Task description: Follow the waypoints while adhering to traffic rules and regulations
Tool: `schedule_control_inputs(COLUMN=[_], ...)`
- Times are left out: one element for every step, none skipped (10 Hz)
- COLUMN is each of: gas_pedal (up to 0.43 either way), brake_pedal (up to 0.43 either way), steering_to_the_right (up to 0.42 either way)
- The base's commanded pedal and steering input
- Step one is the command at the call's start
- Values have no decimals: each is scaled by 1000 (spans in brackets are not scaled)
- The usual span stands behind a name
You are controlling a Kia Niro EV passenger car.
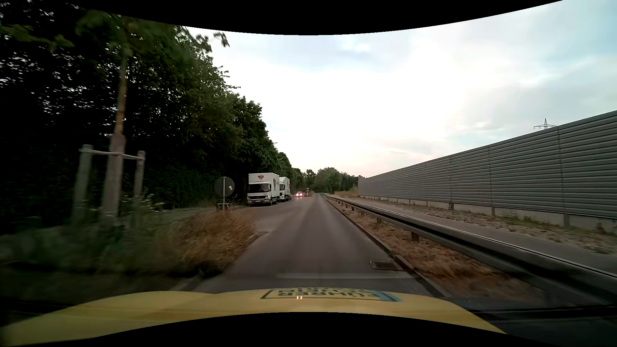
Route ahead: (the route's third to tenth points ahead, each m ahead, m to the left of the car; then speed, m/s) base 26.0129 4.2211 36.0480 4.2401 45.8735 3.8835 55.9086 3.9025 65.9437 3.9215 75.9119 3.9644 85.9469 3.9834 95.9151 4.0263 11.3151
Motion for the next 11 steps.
schedule_control_inputs(gas_pedal=[87, 87, 87, 87, 79, 79, 79, 79, 79, 79, 79], brake_pedal=[0, 0, 0, 0, 0, 0, 0, 0, 0, 0, 0], steering_to_the_right=[0, 0, 0, 0, 0, 0, 1, 1, 1, 0, 0])
